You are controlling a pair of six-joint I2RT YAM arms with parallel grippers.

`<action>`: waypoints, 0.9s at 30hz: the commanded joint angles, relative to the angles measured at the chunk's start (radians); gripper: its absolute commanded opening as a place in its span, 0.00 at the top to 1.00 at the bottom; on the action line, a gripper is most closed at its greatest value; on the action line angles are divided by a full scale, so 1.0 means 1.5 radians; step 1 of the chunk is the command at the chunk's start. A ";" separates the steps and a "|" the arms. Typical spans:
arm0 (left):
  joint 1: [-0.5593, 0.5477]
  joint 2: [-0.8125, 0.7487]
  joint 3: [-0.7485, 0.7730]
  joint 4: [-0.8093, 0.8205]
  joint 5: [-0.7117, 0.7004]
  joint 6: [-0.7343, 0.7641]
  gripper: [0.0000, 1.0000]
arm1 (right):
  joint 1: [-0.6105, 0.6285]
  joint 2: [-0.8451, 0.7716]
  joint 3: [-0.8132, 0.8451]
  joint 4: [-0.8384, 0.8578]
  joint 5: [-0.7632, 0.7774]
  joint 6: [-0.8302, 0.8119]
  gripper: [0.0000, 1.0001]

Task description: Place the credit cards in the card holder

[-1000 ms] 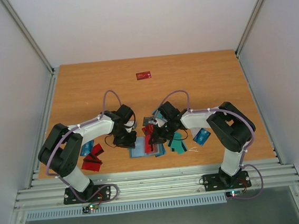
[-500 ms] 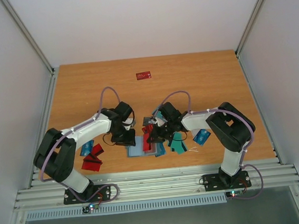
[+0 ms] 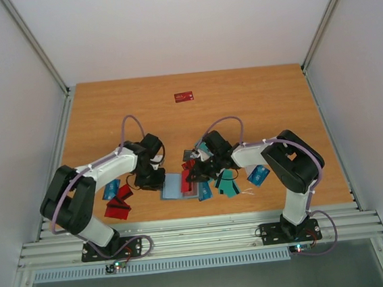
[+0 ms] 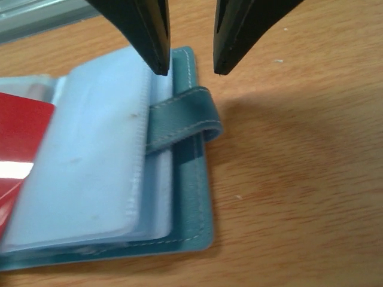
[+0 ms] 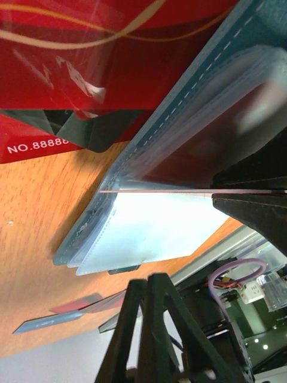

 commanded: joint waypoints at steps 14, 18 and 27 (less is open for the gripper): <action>0.013 0.080 -0.024 0.038 0.026 -0.010 0.87 | 0.020 0.007 -0.010 0.053 0.019 0.032 0.99; 0.014 0.089 -0.024 0.041 0.036 -0.011 0.87 | 0.020 0.004 -0.012 0.054 0.017 0.035 0.99; 0.013 0.101 -0.021 0.051 0.087 -0.014 0.87 | 0.020 0.016 -0.026 0.091 0.024 0.076 0.99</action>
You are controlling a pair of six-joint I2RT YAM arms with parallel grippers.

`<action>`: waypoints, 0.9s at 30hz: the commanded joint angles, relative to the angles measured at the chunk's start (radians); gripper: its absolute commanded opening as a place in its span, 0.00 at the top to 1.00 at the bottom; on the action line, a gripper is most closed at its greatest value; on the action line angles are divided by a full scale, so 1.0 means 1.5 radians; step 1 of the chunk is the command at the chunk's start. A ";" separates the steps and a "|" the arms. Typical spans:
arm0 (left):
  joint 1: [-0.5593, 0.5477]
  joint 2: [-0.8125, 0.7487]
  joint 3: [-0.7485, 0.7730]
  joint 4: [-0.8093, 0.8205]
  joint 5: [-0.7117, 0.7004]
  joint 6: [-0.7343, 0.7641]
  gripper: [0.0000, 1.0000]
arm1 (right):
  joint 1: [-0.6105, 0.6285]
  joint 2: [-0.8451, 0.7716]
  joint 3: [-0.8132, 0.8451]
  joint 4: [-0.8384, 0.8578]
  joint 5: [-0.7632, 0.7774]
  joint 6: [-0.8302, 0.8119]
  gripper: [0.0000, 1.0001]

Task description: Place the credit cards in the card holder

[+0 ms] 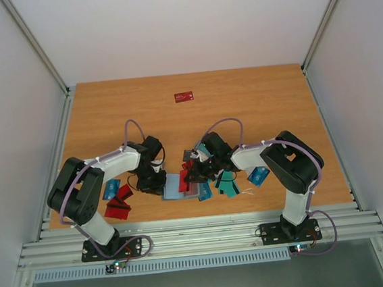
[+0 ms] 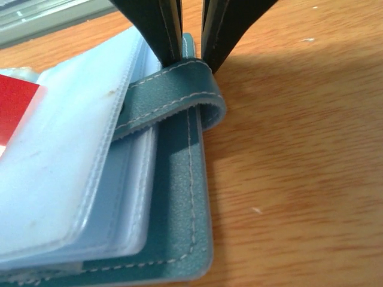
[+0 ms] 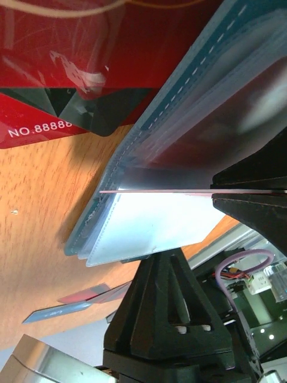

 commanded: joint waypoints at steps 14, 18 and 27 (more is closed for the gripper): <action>-0.003 0.045 -0.013 0.044 0.053 -0.016 0.88 | 0.007 0.026 -0.056 0.102 -0.018 0.051 0.99; -0.003 0.046 -0.013 0.044 0.052 -0.017 0.88 | 0.007 0.022 -0.063 0.110 -0.032 0.050 0.99; -0.003 0.049 -0.013 0.048 0.053 -0.019 0.88 | 0.008 0.036 -0.064 0.128 -0.088 0.046 0.99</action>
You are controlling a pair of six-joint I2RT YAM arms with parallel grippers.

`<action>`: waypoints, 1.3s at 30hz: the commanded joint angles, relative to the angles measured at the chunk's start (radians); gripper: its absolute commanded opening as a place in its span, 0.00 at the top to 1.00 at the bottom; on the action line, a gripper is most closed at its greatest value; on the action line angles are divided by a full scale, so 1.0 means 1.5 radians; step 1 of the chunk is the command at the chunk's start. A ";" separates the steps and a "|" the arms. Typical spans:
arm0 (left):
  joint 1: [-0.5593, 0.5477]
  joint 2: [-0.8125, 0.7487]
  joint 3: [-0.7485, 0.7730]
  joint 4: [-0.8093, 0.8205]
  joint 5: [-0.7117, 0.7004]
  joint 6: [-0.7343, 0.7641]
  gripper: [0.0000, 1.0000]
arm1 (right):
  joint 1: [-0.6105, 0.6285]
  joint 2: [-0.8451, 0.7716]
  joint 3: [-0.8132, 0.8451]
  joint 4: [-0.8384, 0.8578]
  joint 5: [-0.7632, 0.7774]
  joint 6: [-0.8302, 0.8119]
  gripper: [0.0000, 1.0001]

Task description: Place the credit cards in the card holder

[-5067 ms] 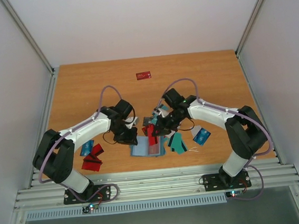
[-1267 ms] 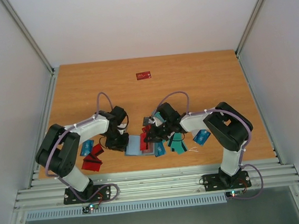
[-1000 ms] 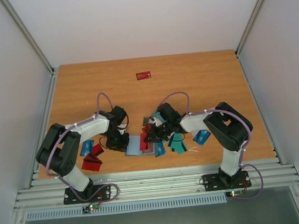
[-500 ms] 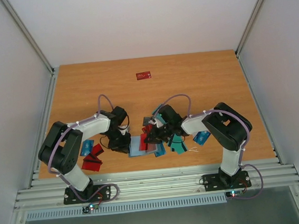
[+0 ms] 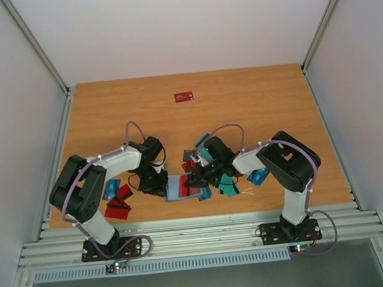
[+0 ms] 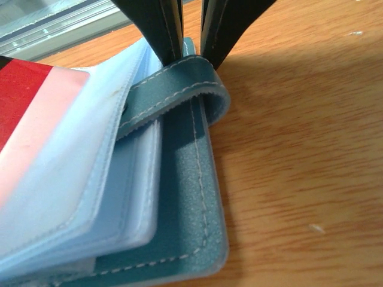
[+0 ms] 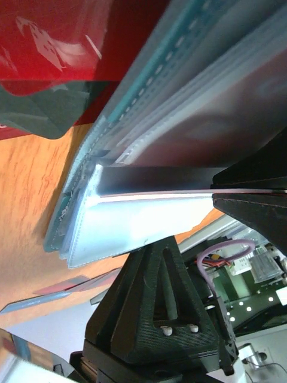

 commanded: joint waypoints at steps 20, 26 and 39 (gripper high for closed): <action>-0.004 0.037 -0.013 0.054 -0.004 0.006 0.89 | 0.031 0.085 0.108 -0.064 -0.072 -0.040 0.96; -0.004 0.041 -0.010 0.055 -0.009 0.009 0.89 | 0.031 0.071 0.133 -0.167 -0.080 -0.103 0.84; -0.004 0.047 -0.004 0.055 -0.024 0.014 0.89 | 0.030 0.040 0.276 -0.509 0.023 -0.242 0.41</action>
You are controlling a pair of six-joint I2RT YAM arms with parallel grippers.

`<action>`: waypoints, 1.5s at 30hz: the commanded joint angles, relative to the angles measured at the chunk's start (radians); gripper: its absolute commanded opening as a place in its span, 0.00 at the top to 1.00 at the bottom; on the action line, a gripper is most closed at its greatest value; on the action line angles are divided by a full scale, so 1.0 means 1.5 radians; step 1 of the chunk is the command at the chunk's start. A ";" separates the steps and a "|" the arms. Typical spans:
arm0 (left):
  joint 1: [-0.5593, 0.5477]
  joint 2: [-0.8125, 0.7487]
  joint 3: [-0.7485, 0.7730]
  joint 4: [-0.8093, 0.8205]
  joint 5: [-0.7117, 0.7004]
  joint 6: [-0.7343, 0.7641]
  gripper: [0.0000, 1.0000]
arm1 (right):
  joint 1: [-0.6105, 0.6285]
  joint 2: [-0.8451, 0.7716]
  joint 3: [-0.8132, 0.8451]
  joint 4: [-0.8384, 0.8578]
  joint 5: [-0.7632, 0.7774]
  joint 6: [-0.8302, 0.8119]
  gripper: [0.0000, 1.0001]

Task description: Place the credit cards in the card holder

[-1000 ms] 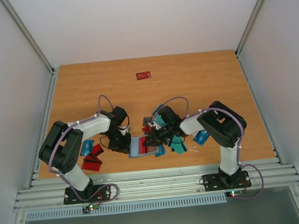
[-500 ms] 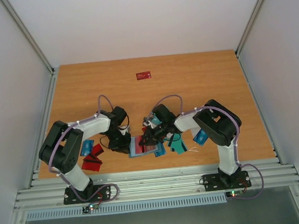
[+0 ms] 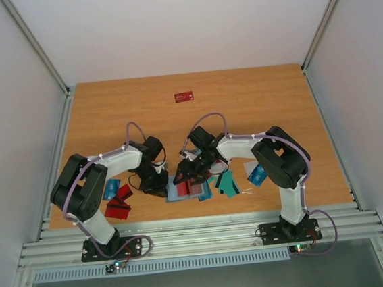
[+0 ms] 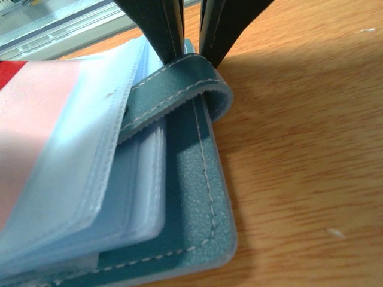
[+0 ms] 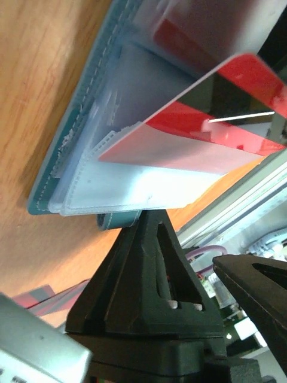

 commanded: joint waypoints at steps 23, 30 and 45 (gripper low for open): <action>-0.005 0.050 -0.006 0.074 -0.037 0.020 0.89 | 0.068 0.073 0.198 -0.300 0.166 -0.006 0.36; -0.005 0.052 -0.006 0.077 -0.037 0.022 0.89 | 0.082 0.099 0.225 -0.312 0.159 0.010 0.36; -0.005 0.050 0.005 0.062 -0.051 0.028 0.89 | 0.087 0.083 0.263 -0.347 0.149 -0.024 0.34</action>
